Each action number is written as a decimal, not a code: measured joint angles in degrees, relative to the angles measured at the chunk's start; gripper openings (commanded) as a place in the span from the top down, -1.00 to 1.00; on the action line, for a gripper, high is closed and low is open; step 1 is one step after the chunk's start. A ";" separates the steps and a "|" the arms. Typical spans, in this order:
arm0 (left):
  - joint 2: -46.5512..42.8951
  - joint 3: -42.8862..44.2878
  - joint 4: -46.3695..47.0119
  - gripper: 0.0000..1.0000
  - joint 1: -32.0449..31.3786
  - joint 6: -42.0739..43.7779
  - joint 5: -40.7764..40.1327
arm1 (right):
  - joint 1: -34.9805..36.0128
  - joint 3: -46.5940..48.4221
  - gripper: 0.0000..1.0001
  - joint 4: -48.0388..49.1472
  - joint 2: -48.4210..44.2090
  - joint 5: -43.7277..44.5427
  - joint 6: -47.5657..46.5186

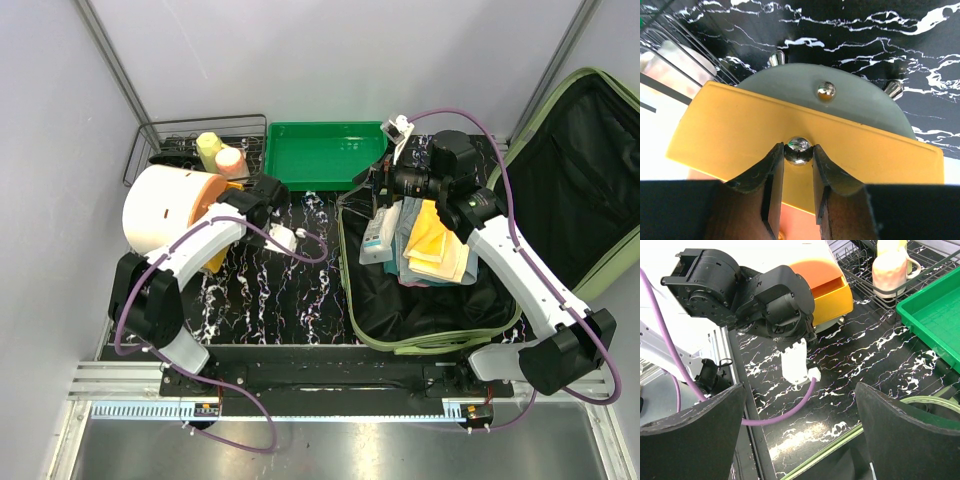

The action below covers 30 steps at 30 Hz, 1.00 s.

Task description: Open, take out, and arrange the luggage

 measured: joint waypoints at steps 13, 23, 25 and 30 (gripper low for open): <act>2.38 3.69 -1.81 0.74 -6.99 -4.31 1.90 | 0.00 0.00 -0.99 0.00 0.02 0.04 -0.17; 4.13 7.87 -1.64 -0.54 -8.11 -6.47 3.74 | -0.72 0.02 -0.99 -1.92 0.02 1.64 -1.84; 4.13 10.25 -2.60 -0.58 -8.24 -7.32 4.79 | -1.86 0.04 -0.99 -3.08 0.02 3.23 -2.64; 3.08 18.25 -4.35 -0.71 -8.24 -11.63 7.93 | -7.15 0.13 -1.00 -6.60 0.00 10.88 -4.81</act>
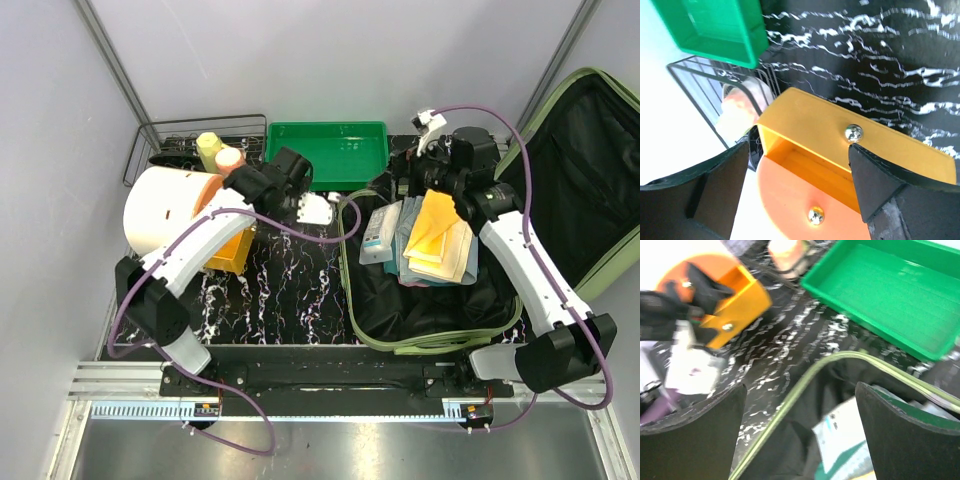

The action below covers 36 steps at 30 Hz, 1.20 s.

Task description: Open, take out, and arrange the luggage

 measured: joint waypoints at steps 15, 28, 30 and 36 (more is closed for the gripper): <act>-15.37 8.87 7.02 -0.86 13.03 -39.43 24.41 | -1.03 3.48 -0.53 -17.49 12.22 16.15 3.15; -33.40 -5.25 17.49 -0.89 15.54 -53.55 24.30 | 3.80 2.05 -0.12 -21.42 20.55 23.82 11.87; -34.32 -7.10 18.03 -0.89 15.63 -54.64 23.26 | 3.98 2.08 0.24 -22.10 22.67 24.28 13.07; -35.91 -8.83 18.38 -0.90 17.70 -56.33 22.16 | 4.24 3.19 0.98 -23.74 25.70 24.61 14.60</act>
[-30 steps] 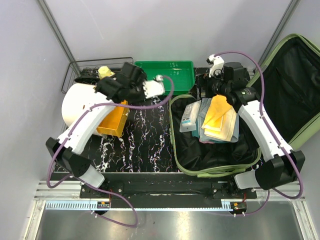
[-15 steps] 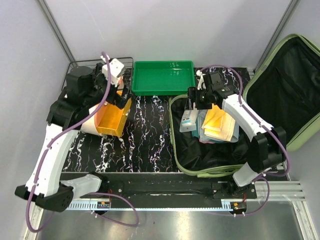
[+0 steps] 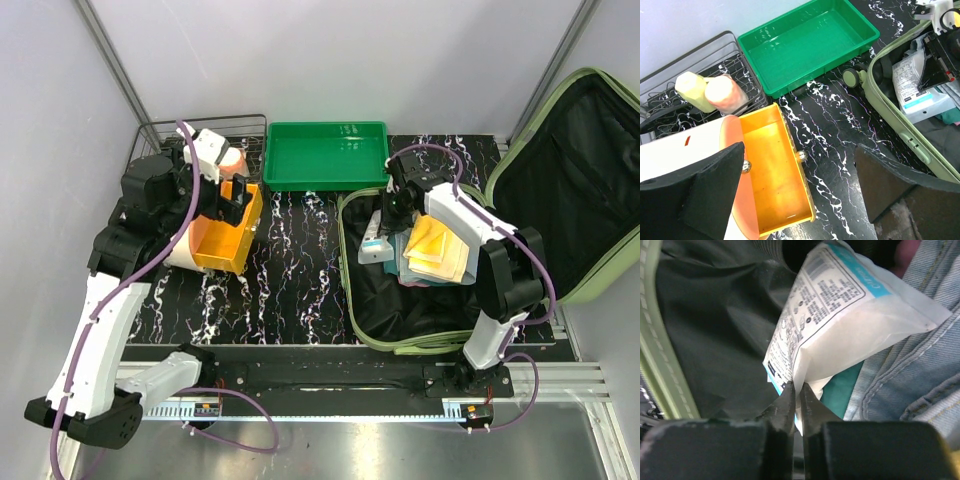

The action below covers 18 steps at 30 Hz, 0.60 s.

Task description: Open, take out, and arrange the luggage

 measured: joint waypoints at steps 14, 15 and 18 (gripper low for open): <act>4.22 1.20 1.16 -0.97 3.41 -13.81 20.04 | 0.13 -2.54 1.00 23.69 -19.34 -21.57 4.24; 4.90 1.11 1.81 -0.96 3.82 -15.63 22.25 | 0.24 -3.37 1.00 27.54 -21.22 -23.98 5.42; 6.84 -1.18 7.32 -0.88 5.81 -24.26 32.35 | 0.57 -4.50 1.00 38.75 -24.28 -30.49 8.90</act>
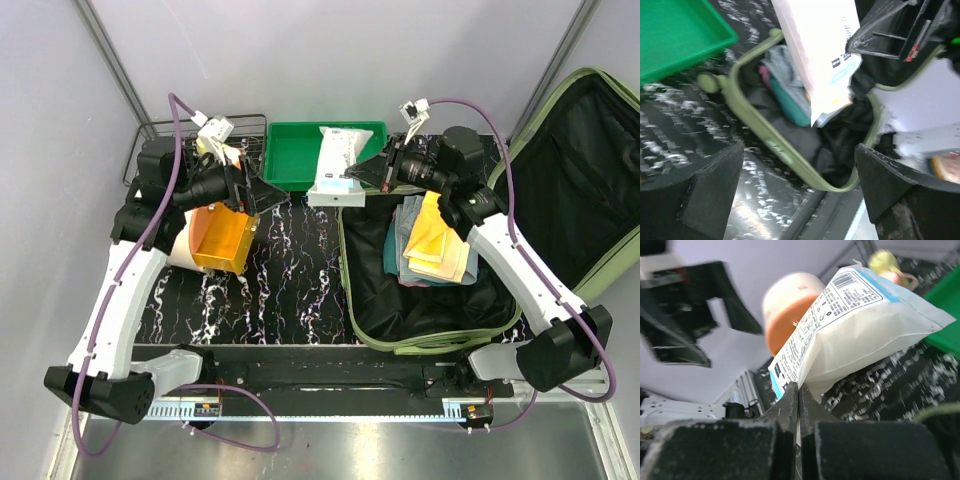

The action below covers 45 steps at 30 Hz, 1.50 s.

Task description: Open, take out, and arrange the luggage

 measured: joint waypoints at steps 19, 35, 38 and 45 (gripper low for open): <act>1.09 -11.63 32.79 -0.27 -0.22 -29.09 16.35 | 5.51 -4.13 1.00 18.62 -0.96 -10.29 7.41; 1.40 -11.37 33.62 1.00 0.46 -30.67 16.44 | 6.78 -4.33 -0.99 16.92 -0.85 -7.56 5.55; 2.84 -3.15 17.03 1.00 1.07 -18.32 12.57 | 6.01 -4.39 -0.99 12.52 -0.87 -3.78 3.19; 3.17 9.18 -14.93 1.00 0.04 11.15 -7.85 | 1.60 -4.39 -0.99 5.14 -0.98 2.38 -2.27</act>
